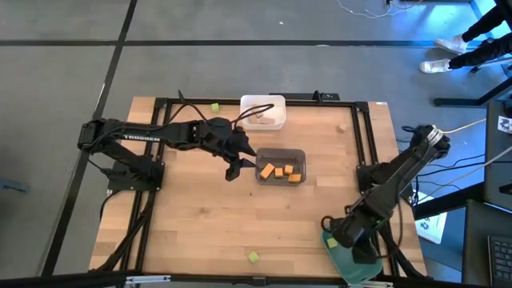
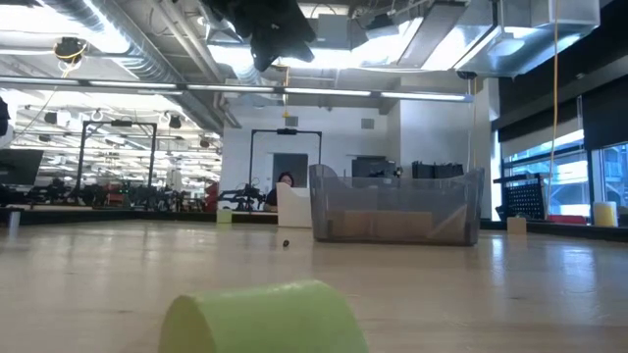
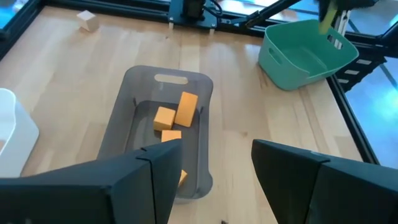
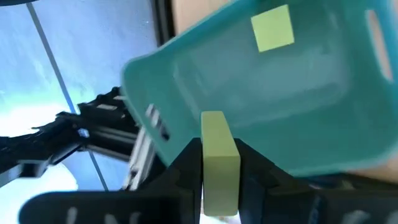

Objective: Sort & place blocks by color
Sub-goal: Put the green block into the green bin

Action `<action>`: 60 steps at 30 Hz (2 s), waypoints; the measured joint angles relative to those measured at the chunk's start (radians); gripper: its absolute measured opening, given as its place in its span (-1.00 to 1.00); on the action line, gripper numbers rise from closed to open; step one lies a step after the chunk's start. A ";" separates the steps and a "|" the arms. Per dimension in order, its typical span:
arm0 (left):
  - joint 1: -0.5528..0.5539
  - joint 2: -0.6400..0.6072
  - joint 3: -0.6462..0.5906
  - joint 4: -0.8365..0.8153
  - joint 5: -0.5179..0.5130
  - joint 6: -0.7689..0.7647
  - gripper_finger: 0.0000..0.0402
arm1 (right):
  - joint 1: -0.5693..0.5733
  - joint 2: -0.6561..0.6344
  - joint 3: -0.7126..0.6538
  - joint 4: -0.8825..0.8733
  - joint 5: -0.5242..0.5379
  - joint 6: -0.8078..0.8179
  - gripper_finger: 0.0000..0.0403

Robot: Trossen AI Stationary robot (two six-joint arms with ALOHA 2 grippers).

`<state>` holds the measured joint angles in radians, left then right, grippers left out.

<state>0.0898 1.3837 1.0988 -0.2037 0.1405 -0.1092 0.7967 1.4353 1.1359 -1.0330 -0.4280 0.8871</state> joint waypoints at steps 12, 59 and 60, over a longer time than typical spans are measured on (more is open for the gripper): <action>0.000 0.000 0.000 0.000 0.002 -0.015 -0.09 | 0.000 0.000 -0.313 0.348 0.014 -0.033 -0.71; 0.558 -0.039 0.000 -0.433 -0.422 -0.596 -0.09 | -0.003 -0.005 0.391 -0.344 0.897 -0.078 -0.38; 0.585 -0.026 0.000 -0.437 -0.410 -0.596 -0.09 | -0.003 -0.005 0.397 -0.347 0.918 -0.086 -0.38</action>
<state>0.6750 1.3575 1.0989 -0.6406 -0.2695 -0.7051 0.7937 1.4300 1.5329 -1.3804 0.4900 0.8010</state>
